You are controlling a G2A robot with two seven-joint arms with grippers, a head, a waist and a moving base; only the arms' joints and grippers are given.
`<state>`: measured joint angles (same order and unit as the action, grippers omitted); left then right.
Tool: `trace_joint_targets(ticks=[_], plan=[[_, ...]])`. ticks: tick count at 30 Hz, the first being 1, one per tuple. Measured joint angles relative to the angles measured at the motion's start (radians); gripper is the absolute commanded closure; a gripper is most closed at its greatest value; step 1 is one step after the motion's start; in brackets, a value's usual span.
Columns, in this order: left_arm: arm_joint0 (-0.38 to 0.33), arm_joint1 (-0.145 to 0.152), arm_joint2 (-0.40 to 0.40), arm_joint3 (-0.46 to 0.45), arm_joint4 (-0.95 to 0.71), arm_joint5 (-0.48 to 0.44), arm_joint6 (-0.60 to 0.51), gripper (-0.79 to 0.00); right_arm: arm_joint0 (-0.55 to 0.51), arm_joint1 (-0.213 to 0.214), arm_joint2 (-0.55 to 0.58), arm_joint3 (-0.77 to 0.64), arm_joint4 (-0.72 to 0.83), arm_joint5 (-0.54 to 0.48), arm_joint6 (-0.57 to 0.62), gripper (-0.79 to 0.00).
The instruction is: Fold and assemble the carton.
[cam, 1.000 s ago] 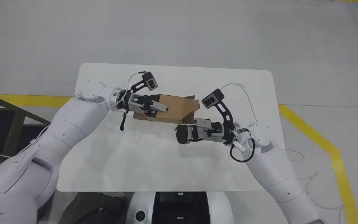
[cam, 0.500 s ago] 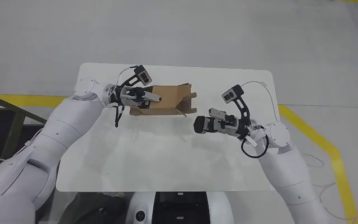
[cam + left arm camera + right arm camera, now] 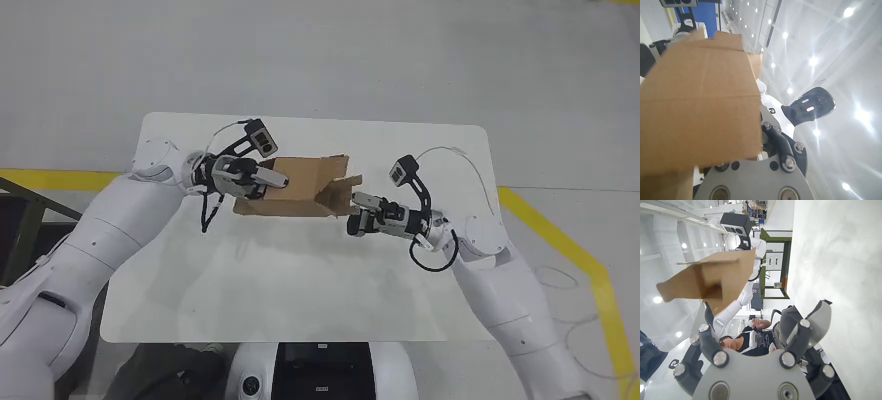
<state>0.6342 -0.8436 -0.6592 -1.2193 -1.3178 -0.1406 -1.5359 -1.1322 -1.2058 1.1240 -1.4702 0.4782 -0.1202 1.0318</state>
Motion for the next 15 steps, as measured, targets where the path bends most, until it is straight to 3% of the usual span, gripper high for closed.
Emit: trace_joint_targets(ticks=[15], plan=[[-0.012, 0.014, 0.030, -0.024, -0.058, 0.015, 0.000, 0.000, 0.041, -0.013, -0.063, 0.024, 0.037, -0.009, 0.030, -0.785]])
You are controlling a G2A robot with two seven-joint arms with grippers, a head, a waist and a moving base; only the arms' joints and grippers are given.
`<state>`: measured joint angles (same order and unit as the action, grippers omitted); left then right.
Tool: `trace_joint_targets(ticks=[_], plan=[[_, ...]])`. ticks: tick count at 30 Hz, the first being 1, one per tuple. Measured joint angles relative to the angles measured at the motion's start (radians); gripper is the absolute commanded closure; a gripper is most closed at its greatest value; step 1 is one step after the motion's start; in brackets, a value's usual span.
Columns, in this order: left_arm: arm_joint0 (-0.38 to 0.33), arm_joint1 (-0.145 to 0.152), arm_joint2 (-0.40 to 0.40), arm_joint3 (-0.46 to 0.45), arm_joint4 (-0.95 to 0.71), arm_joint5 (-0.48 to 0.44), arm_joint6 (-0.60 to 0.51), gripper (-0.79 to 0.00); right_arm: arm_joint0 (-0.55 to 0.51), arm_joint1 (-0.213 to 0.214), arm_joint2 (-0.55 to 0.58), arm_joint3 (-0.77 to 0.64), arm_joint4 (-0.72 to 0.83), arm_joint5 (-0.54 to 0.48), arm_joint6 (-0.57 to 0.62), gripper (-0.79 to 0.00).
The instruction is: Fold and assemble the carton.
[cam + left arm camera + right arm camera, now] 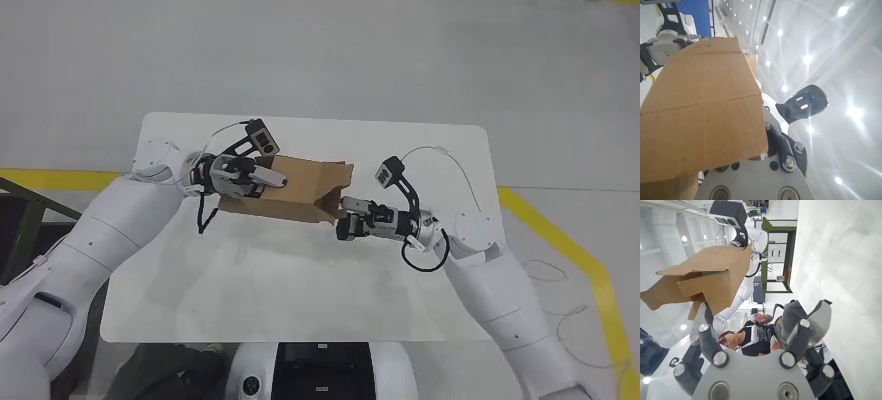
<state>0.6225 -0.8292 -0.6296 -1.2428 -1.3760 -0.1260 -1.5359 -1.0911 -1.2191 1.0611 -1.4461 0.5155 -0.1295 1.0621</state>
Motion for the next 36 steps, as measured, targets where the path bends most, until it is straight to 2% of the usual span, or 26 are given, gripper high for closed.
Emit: trace_joint_targets(ticks=[36], plan=[[-0.049, -0.009, 0.077, 0.006, 0.011, -0.039, 0.000, 0.000, 0.037, -0.011, -0.076, -0.061, -0.081, 0.036, -0.052, -0.785]])
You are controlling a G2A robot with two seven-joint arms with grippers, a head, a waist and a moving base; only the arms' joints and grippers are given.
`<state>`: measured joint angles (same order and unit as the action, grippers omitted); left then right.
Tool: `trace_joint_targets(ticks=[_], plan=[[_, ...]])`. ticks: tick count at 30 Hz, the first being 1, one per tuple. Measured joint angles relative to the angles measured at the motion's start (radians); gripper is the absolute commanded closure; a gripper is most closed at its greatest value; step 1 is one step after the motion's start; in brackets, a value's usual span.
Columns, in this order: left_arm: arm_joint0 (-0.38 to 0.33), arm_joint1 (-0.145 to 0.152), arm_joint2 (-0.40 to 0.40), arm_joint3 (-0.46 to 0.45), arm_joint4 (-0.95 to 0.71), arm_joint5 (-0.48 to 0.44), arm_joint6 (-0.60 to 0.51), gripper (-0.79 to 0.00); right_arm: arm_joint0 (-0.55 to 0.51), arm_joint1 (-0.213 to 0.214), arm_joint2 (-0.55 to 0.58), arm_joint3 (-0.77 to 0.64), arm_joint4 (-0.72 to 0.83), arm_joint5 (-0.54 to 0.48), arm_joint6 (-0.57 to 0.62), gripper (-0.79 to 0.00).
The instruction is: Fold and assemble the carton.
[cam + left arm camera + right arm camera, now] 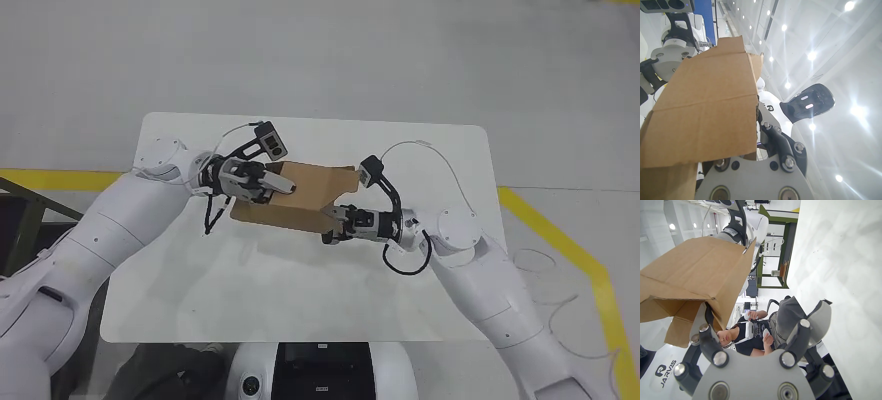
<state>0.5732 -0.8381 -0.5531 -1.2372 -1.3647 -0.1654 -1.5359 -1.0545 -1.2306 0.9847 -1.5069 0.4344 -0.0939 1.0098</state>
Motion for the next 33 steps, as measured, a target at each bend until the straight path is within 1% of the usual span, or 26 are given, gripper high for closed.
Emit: trace_joint_targets(ticks=[4, 13, 16, 19, 22, 23, 24, 28, 33], plan=[[-0.004, -0.002, 0.007, 0.018, 0.001, -0.007, 0.000, 0.000, -0.004, 0.001, 0.006, 0.002, 0.004, 0.001, -0.003, -0.785], [-0.002, 0.005, -0.004, 0.041, -0.030, 0.003, 0.000, 0.000, -0.043, 0.015, 0.075, 0.002, 0.063, -0.031, 0.016, -0.785], [0.001, 0.008, -0.010, 0.057, -0.022, -0.014, 0.000, 0.000, -0.060, 0.019, 0.100, -0.012, 0.104, -0.050, 0.032, -0.785], [-0.001, 0.007, -0.012, 0.094, 0.007, -0.048, 0.000, 0.000, -0.082, 0.022, 0.124, -0.038, 0.172, -0.077, 0.070, -0.785], [-0.011, -0.003, -0.007, 0.147, 0.049, -0.091, 0.000, 0.000, -0.098, 0.023, 0.132, -0.072, 0.241, -0.094, 0.118, -0.785], [-0.015, -0.009, -0.004, 0.167, 0.075, -0.118, 0.000, 0.000, -0.101, 0.022, 0.131, -0.082, 0.264, -0.096, 0.133, -0.785], [-0.017, -0.015, -0.002, 0.176, 0.085, -0.124, 0.000, 0.000, -0.102, 0.021, 0.129, -0.088, 0.279, -0.096, 0.142, -0.785], [-0.023, -0.039, -0.015, 0.207, 0.105, -0.119, 0.000, 0.000, -0.095, 0.017, 0.109, -0.107, 0.309, -0.095, 0.161, -0.785], [-0.018, -0.064, -0.020, 0.221, 0.137, -0.119, 0.000, 0.000, -0.079, 0.009, 0.096, -0.106, 0.332, -0.135, 0.145, -0.785]])
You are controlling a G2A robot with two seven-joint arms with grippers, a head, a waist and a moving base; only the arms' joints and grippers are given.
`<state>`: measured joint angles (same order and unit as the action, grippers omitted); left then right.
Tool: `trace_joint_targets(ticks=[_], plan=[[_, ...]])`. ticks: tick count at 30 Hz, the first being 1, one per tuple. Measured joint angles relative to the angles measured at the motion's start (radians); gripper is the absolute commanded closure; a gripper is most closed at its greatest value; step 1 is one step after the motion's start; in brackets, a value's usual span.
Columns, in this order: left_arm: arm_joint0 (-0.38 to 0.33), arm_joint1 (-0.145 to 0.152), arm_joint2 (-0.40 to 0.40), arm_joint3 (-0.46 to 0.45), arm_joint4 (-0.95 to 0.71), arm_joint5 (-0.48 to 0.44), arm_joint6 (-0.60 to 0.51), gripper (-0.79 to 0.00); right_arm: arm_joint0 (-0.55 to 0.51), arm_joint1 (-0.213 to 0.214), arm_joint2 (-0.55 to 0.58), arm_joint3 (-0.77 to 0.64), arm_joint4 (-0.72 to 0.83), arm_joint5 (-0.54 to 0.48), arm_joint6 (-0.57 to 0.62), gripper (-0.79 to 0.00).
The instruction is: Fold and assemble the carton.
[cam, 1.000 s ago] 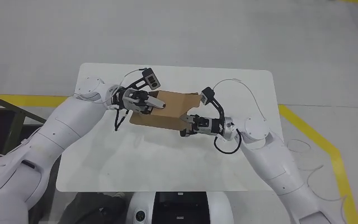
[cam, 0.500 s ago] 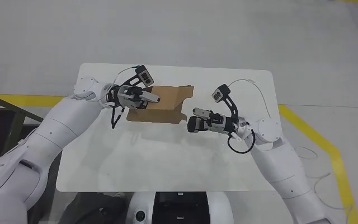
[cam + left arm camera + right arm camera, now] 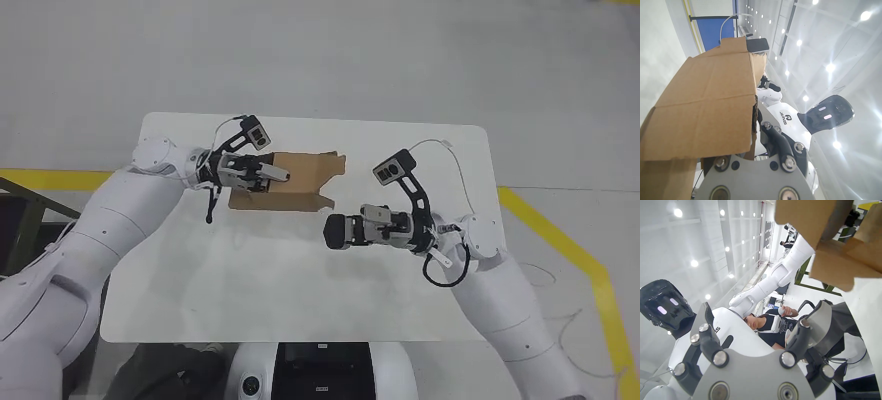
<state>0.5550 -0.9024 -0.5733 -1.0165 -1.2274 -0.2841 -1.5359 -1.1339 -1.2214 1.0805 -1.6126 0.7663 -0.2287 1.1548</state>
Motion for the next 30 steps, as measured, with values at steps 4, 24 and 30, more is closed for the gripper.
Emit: trace_joint_targets(ticks=[4, 24, 30], plan=[[0.005, -0.009, 0.008, -0.007, 0.005, 0.014, 0.000, 0.000, 0.007, -0.004, 0.002, 0.016, 0.012, -0.022, -0.021, -0.785], [0.019, 0.023, 0.055, -0.095, -0.110, 0.204, 0.000, 0.000, 0.026, -0.016, -0.043, 0.019, 0.015, -0.012, 0.007, -0.785], [0.010, 0.031, 0.065, -0.103, -0.115, 0.205, 0.000, 0.000, 0.038, -0.022, -0.054, 0.029, 0.031, -0.027, 0.015, -0.785]])
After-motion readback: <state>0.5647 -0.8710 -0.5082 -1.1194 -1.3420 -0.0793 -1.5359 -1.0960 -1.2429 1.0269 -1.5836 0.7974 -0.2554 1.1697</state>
